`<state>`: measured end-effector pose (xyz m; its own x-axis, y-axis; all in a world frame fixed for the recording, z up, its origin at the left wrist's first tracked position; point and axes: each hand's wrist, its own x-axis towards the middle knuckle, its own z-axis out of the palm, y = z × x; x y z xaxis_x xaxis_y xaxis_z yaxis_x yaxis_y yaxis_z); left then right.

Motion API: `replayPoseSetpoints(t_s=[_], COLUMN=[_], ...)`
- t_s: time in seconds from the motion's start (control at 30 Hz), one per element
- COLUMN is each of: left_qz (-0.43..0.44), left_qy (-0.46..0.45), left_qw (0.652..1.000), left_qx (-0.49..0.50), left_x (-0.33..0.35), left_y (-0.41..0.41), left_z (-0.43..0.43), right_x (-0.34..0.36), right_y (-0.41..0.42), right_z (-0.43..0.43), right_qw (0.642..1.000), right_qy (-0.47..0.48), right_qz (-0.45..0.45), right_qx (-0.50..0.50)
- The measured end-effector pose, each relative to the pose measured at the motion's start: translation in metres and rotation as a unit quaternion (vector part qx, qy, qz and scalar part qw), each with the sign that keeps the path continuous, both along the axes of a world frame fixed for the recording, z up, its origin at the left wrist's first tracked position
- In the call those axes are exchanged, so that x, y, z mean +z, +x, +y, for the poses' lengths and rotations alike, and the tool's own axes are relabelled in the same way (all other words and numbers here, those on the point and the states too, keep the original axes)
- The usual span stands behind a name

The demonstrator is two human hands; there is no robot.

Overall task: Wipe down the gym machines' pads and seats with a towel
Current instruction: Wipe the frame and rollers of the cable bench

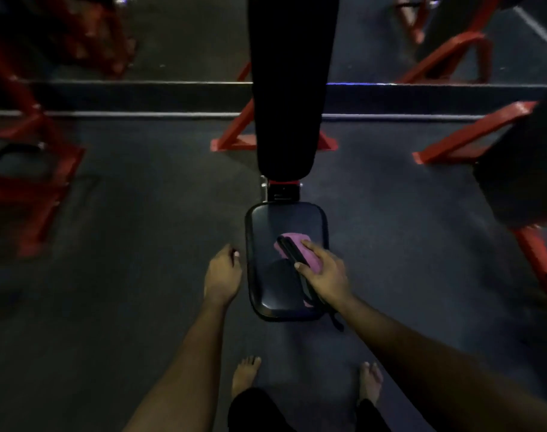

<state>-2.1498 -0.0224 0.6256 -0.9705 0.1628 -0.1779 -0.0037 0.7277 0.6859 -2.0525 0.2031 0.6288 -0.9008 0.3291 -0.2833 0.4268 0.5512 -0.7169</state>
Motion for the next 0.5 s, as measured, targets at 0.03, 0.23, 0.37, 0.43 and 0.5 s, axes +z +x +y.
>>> replayPoseSetpoints(t_s=[0.03, 0.23, 0.37, 0.43, 0.5], left_qz=[-0.014, -0.041, -0.062, -0.068, -0.08], left_qy=[-0.007, -0.012, 0.001, 0.018, 0.034], left_qw=[1.0, 0.973, 0.95, 0.942, 0.935], left_qx=[0.022, 0.228, 0.306, 0.327, 0.344], left_x=[-0.004, -0.027, -0.04, -0.049, -0.062], left_y=[0.008, 0.122, 0.17, 0.178, 0.184], left_z=[-0.002, 0.008, 0.02, 0.025, 0.032], right_x=[-0.003, -0.016, -0.042, -0.055, -0.067], right_y=[-0.001, 0.012, 0.008, 0.002, 0.003], right_z=[0.001, 0.01, -0.009, -0.021, -0.028], right_qw=[1.0, 0.949, 0.885, 0.861, 0.84], right_qy=[0.014, 0.134, 0.221, 0.267, 0.299], right_qz=[0.005, 0.053, 0.066, 0.058, 0.063], right_qx=[0.026, 0.28, 0.405, 0.43, 0.448])
